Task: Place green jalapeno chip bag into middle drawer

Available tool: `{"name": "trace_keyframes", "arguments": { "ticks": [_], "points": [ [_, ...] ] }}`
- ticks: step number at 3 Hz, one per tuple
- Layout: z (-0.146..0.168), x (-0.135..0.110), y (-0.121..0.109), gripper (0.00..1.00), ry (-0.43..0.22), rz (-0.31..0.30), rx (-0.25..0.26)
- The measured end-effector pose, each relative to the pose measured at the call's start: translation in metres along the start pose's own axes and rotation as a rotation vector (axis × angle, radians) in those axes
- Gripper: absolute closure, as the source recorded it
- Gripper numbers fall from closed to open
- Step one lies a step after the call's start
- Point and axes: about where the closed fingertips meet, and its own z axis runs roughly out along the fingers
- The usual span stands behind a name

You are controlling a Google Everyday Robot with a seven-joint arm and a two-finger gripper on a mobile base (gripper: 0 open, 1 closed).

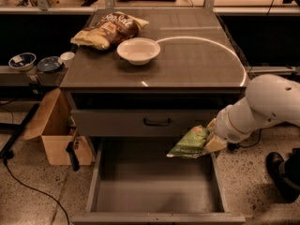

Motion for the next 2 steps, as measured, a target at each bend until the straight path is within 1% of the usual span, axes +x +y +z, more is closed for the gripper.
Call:
{"name": "trace_keyframes", "arguments": {
  "ticks": [1, 2],
  "points": [
    [0.027, 0.012, 0.008, 1.0, 0.014, 0.019, 0.013],
    [0.05, 0.023, 0.015, 1.0, 0.036, 0.041, 0.012]
  ]
}}
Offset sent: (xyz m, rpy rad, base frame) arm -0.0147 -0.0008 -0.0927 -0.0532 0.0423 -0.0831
